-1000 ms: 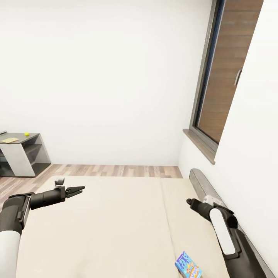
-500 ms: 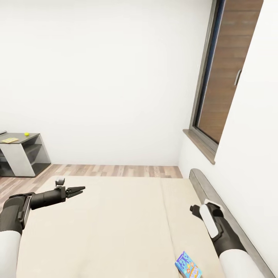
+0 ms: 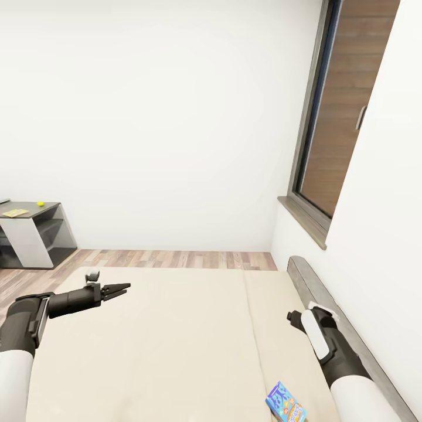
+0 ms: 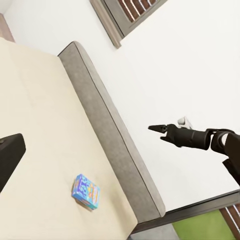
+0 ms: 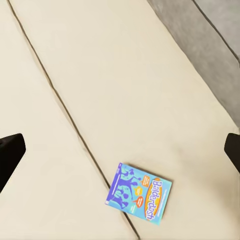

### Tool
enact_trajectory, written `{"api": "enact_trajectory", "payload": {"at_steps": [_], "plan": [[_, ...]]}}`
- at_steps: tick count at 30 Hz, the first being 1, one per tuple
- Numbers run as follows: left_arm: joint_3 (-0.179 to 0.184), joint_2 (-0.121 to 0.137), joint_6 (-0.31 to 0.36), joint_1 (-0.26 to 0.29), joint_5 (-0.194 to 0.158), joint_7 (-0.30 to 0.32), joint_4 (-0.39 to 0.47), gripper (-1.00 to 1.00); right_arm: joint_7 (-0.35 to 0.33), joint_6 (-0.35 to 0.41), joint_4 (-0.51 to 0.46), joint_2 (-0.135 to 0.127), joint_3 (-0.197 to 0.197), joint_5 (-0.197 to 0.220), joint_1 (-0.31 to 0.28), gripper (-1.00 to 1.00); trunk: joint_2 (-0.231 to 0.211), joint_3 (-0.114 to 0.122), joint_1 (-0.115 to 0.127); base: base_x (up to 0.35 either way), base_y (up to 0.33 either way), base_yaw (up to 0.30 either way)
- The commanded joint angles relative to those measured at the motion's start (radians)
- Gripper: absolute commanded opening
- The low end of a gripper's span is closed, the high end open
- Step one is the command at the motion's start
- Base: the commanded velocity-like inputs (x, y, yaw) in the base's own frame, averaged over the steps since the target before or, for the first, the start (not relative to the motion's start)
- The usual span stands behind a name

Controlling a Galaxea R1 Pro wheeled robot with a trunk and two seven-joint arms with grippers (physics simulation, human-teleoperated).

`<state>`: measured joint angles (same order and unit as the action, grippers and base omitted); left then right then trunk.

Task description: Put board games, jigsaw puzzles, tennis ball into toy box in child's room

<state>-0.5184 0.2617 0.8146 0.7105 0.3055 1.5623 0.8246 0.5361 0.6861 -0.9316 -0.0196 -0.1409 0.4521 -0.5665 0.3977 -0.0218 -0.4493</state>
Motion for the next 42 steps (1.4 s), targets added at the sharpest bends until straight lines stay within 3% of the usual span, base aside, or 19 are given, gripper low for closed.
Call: {"api": "enact_trajectory", "payload": {"at_steps": [1,18,42], "plan": [[-0.003,-0.001,0.01,0.001,0.011,0.009,0.001,1.0,0.009,0.002,-0.001,0.004,0.002,0.01,-0.003,1.0,0.002,-0.002,-0.001,0.0,0.0,0.0],[-0.005,0.0,0.009,0.001,0.01,0.009,0.001,1.0,0.013,0.003,0.001,0.021,0.018,0.013,-0.015,1.0,0.002,-0.002,-0.001,0.0,0.0,0.0],[-0.002,-0.025,0.005,0.001,0.012,0.009,0.001,1.0,0.011,0.003,-0.001,0.012,0.018,0.013,-0.015,1.0,0.002,-0.002,-0.001,0.0,0.0,0.0]]}}
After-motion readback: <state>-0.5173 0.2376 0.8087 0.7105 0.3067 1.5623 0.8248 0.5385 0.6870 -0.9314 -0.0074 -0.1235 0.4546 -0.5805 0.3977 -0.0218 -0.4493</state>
